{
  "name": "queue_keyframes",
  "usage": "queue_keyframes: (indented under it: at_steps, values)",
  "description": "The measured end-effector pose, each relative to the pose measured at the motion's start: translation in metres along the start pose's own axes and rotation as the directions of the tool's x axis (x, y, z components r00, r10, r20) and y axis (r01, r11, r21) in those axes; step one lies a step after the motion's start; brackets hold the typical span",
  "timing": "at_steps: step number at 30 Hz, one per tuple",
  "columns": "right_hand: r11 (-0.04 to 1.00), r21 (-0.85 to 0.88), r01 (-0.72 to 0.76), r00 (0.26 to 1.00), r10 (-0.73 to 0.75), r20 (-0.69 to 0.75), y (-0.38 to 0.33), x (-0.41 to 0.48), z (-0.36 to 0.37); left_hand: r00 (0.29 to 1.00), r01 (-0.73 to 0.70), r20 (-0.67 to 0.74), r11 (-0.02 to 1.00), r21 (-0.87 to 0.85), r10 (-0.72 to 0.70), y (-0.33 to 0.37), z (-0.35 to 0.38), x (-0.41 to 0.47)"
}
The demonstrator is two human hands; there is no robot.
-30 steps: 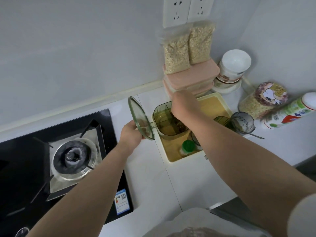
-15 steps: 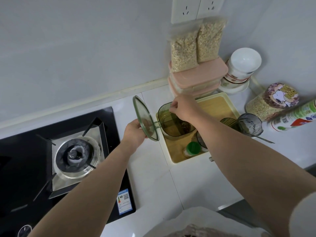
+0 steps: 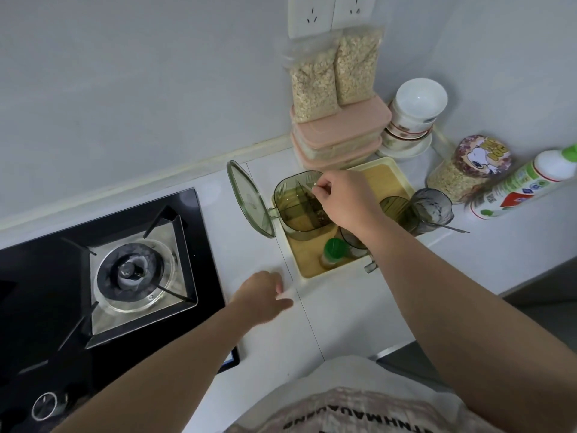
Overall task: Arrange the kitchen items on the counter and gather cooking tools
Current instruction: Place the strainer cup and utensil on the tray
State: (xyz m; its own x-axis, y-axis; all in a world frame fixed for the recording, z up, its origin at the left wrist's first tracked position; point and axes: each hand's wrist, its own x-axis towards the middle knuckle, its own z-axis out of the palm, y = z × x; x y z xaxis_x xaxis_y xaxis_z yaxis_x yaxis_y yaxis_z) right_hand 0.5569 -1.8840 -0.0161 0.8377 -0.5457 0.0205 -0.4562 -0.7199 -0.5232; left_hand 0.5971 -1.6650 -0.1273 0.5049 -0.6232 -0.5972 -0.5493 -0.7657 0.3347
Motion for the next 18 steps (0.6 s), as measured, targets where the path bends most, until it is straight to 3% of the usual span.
queue_keyframes:
  at_steps: [2, 6, 11, 18]
  values:
    - [1.000, 0.001, 0.002, 1.000, -0.002, -0.014, 0.003, -0.011, -0.003, 0.999, -0.002, -0.039, 0.999, 0.045, 0.004, 0.009, 0.009, -0.006]
    - [1.000, -0.006, -0.008, 1.000, 0.008, -0.030, 0.008, -0.028, -0.010, 0.997, 0.057, -0.048, 0.998, -0.026, -0.058, 0.029, 0.010, -0.014]
    - [0.999, -0.017, -0.028, 0.997, 0.027, -0.066, 0.014, -0.043, -0.020, 0.990, 0.143, 0.036, 0.956, -0.258, -0.138, 0.045, 0.002, -0.018]
    - [0.999, -0.002, -0.049, 0.993, 0.049, -0.104, 0.026, -0.061, -0.032, 0.965, 0.101, -0.197, 0.943, -0.318, -0.170, 0.053, 0.002, -0.031]
